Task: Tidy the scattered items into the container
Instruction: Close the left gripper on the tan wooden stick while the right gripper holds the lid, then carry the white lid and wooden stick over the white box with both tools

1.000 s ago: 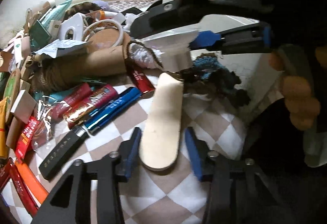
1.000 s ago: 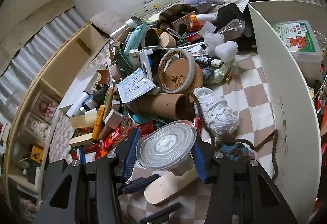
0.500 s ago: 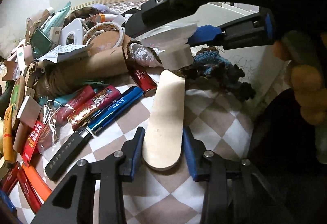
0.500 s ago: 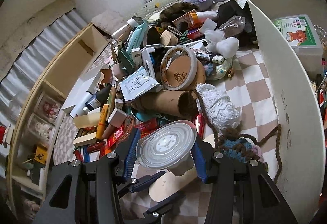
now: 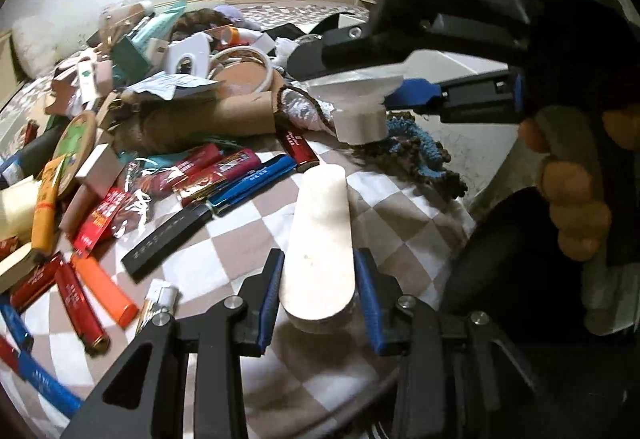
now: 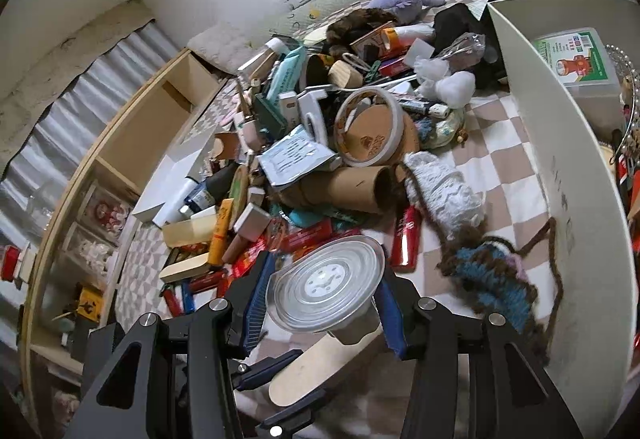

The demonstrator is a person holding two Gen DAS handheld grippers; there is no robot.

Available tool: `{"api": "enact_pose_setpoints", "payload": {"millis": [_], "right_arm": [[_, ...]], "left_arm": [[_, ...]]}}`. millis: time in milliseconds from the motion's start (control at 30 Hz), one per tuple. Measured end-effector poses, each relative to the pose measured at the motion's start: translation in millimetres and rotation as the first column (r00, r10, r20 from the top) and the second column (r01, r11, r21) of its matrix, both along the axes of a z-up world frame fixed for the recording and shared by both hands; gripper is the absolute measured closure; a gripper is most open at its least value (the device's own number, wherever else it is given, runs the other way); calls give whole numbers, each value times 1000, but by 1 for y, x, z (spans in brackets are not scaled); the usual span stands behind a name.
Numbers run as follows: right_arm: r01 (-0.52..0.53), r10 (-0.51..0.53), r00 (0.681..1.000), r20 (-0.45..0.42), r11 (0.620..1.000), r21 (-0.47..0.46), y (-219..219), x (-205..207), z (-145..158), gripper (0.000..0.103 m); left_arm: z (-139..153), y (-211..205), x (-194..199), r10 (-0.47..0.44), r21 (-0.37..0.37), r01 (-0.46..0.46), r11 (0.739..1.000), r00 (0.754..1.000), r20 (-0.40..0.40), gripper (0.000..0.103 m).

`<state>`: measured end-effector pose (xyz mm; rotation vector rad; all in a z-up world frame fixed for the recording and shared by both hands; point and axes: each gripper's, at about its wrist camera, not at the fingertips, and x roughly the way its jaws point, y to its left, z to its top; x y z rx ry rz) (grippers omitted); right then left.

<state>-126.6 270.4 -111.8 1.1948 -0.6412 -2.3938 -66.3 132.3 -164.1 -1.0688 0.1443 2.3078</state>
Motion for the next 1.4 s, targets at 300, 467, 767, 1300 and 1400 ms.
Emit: {"api": "enact_pose_setpoints", "payload": {"millis": [300, 467, 767, 1300, 1400], "right_arm": [[-3, 3, 999, -34, 1000, -5, -6, 9, 19, 54], [1, -1, 998, -67, 1000, -4, -5, 12, 36, 54], [0, 0, 996, -89, 1000, -3, -5, 15, 46, 54], [-6, 7, 991, -136, 1000, 11, -2, 15, 68, 54], [8, -5, 986, -165, 1000, 15, 9, 16, 81, 54]], "left_arm": [[18, -16, -1, 48, 35, -47, 998, 999, -24, 68], [30, -24, 2, 69, 58, -66, 996, 997, -48, 68], [39, -32, 2, 100, 78, -95, 992, 993, -70, 70], [74, -43, -9, 159, 135, -141, 981, 978, -137, 70], [87, -41, -13, 158, 146, -135, 980, 974, -163, 70]]}}
